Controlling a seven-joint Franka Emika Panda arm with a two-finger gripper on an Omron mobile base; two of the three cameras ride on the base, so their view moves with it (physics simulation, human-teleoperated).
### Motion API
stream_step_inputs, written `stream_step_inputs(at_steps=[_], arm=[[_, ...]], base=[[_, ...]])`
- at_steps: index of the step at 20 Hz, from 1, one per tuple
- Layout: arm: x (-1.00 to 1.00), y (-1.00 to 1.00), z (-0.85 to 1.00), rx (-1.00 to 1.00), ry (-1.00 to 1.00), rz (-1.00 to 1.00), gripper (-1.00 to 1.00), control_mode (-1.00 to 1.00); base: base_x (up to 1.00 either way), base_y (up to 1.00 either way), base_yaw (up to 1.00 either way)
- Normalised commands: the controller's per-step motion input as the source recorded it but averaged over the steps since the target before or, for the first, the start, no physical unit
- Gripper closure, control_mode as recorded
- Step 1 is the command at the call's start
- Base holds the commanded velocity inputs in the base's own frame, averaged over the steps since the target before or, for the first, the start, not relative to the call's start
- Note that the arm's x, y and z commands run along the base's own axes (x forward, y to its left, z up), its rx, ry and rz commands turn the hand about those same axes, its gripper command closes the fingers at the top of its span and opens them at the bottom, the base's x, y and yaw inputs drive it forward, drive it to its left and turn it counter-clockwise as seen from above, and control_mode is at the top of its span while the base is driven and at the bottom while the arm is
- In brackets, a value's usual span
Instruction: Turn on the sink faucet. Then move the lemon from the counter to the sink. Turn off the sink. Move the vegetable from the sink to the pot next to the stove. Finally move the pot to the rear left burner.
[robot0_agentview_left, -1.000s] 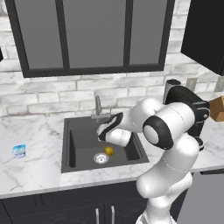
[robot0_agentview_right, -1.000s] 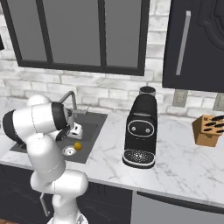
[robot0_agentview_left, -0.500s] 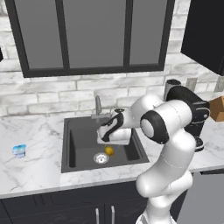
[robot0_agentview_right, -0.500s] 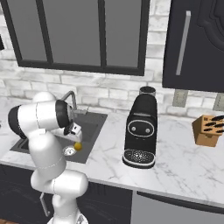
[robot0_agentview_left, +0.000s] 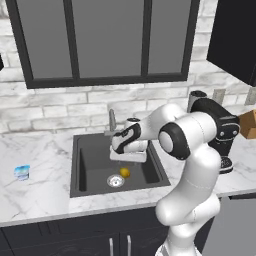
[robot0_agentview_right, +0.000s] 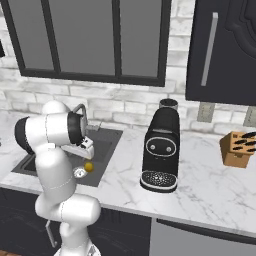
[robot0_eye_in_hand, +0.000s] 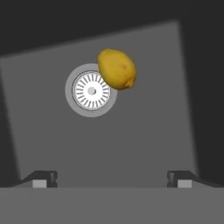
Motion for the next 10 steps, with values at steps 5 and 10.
stream_step_inputs(at_steps=[5,10], arm=[[0.01,-0.05,-0.37,-0.01,-0.03,0.00,-1.00,-1.00],[0.13,0.00,-0.20,-0.05,0.00,0.01,-1.00,-1.00]], base=[[0.00,0.00,0.00],[0.00,0.00,0.00]])
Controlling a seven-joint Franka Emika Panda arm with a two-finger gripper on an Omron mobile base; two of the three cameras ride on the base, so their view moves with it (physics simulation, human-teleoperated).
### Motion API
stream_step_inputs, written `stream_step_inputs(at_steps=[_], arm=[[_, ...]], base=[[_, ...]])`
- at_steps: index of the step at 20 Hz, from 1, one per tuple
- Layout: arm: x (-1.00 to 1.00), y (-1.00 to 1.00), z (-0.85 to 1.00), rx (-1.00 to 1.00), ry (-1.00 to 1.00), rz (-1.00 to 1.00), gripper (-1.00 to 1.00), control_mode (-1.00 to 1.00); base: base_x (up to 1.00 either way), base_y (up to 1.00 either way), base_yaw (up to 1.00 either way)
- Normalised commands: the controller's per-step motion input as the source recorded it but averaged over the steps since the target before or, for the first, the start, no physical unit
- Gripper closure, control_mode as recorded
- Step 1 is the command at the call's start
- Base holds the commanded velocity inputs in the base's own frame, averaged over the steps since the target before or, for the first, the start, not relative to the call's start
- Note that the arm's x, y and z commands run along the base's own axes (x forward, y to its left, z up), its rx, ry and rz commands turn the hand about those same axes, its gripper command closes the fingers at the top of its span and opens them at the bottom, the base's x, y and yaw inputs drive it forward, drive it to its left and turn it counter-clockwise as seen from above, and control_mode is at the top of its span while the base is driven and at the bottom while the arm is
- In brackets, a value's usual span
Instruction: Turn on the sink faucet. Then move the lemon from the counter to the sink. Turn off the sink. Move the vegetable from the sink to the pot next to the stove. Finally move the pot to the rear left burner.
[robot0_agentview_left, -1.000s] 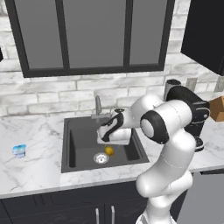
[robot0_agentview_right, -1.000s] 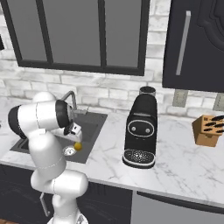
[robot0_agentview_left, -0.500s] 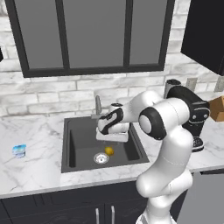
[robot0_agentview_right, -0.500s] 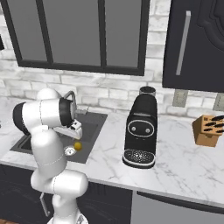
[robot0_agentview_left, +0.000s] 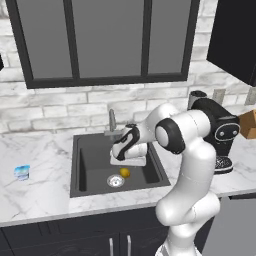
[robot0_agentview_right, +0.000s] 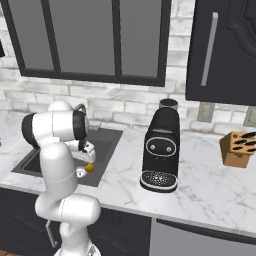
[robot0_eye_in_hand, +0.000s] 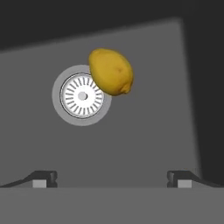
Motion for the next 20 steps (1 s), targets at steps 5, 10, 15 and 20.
stream_step_inputs(at_steps=[5,10,15,20], arm=[[0.19,0.00,-0.01,-0.10,0.08,0.00,-1.00,-1.00],[0.30,0.00,-0.03,-0.12,0.06,0.07,-1.00,-1.00],[0.30,0.00,-0.07,-0.07,0.02,0.09,-1.00,-1.00],[0.21,0.00,-0.18,-0.05,0.01,0.10,-1.00,-1.00]], base=[[0.00,0.00,0.00],[0.00,0.00,0.00],[0.00,0.00,0.00],[0.00,0.00,0.00]])
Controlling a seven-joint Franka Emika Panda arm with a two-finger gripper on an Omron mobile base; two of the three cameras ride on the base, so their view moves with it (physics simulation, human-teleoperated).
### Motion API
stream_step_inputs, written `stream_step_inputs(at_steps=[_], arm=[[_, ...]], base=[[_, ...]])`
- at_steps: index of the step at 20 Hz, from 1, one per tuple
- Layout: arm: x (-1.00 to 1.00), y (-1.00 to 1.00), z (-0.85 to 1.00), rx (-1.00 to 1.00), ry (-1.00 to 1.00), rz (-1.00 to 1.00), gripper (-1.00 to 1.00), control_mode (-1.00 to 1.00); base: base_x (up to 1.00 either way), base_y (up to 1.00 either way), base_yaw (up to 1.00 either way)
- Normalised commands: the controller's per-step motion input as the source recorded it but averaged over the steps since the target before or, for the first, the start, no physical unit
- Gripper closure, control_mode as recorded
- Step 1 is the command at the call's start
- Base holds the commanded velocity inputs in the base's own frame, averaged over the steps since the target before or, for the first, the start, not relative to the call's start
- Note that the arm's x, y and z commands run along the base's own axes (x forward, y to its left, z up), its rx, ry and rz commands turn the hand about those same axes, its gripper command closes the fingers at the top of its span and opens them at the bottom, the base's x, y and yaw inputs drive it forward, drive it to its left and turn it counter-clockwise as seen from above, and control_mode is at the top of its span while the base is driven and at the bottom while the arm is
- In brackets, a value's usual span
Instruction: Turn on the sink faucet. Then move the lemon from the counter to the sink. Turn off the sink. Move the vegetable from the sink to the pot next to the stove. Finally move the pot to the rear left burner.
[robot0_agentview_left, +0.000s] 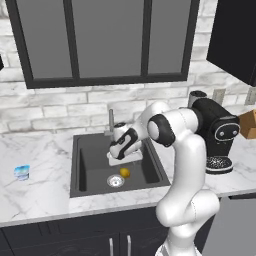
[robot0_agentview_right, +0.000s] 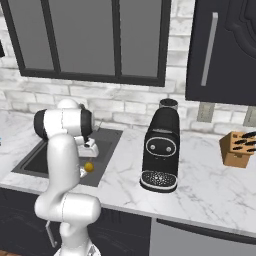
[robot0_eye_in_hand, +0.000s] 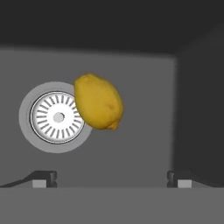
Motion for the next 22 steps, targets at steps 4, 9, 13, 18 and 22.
stream_step_inputs(at_steps=[4,9,13,18,22], arm=[[0.20,0.00,-0.16,0.00,0.00,0.11,-1.00,-1.00],[0.22,0.00,-0.10,0.00,0.00,0.10,-1.00,-1.00],[0.09,0.00,-0.18,0.00,0.00,0.09,-1.00,-1.00],[0.00,0.00,-0.23,0.00,0.00,0.08,-1.00,-1.00],[0.00,0.00,-0.24,0.00,0.00,0.07,-1.00,-1.00]], base=[[0.00,0.00,0.00],[0.00,0.00,0.00],[0.00,0.00,0.00],[0.00,0.00,0.00],[0.00,0.00,0.00]])
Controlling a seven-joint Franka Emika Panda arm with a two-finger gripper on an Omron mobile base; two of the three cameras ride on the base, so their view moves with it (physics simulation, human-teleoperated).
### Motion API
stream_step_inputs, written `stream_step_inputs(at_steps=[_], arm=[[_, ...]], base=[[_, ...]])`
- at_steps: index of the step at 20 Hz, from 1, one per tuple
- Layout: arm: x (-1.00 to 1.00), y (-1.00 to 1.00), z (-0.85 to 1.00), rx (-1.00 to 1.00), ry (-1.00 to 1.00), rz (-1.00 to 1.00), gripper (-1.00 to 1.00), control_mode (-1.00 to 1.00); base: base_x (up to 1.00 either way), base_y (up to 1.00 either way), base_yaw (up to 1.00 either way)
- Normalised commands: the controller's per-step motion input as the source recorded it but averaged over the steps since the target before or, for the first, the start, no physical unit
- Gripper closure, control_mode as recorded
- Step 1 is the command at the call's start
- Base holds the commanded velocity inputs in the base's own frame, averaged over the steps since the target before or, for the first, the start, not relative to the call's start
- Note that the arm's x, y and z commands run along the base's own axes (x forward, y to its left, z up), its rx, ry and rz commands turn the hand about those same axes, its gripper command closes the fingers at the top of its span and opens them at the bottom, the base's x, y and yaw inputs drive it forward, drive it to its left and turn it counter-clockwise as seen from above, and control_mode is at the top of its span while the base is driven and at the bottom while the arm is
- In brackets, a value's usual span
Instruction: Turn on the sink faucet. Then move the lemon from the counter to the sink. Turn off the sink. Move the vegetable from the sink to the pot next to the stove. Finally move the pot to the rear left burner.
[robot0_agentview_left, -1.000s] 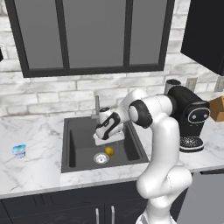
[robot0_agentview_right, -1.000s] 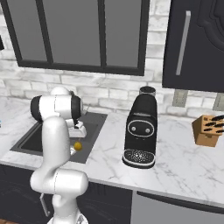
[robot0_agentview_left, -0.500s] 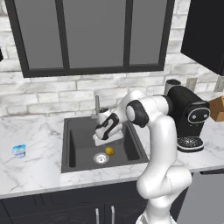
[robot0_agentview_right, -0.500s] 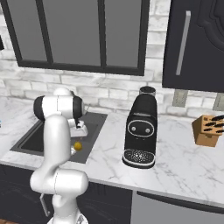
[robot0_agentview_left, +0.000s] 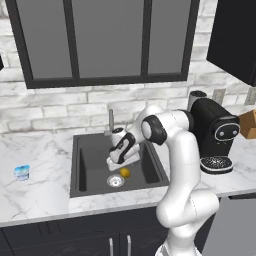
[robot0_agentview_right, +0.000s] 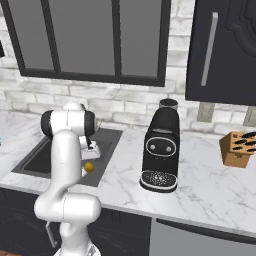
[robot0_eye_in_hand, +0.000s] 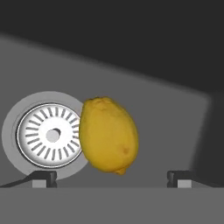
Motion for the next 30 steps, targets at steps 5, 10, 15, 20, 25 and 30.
stream_step_inputs(at_steps=[5,10,15,20,25,30], arm=[[0.01,0.00,-0.22,0.00,0.00,0.03,-1.00,-1.00],[0.10,0.00,-0.18,0.00,0.00,0.00,-1.00,-1.00],[0.12,0.00,-0.17,0.00,0.00,0.00,-1.00,-1.00],[0.14,0.00,-0.18,0.00,0.00,0.00,-1.00,-1.00],[0.02,0.00,-0.24,0.00,0.00,0.00,-1.00,-1.00],[0.01,0.00,-0.37,0.00,0.00,0.00,1.00,-1.00]], base=[[0.00,0.00,0.00],[0.00,0.00,0.00],[0.00,0.00,0.00],[0.00,0.00,0.00],[0.00,0.00,0.00],[0.00,0.00,0.00]])
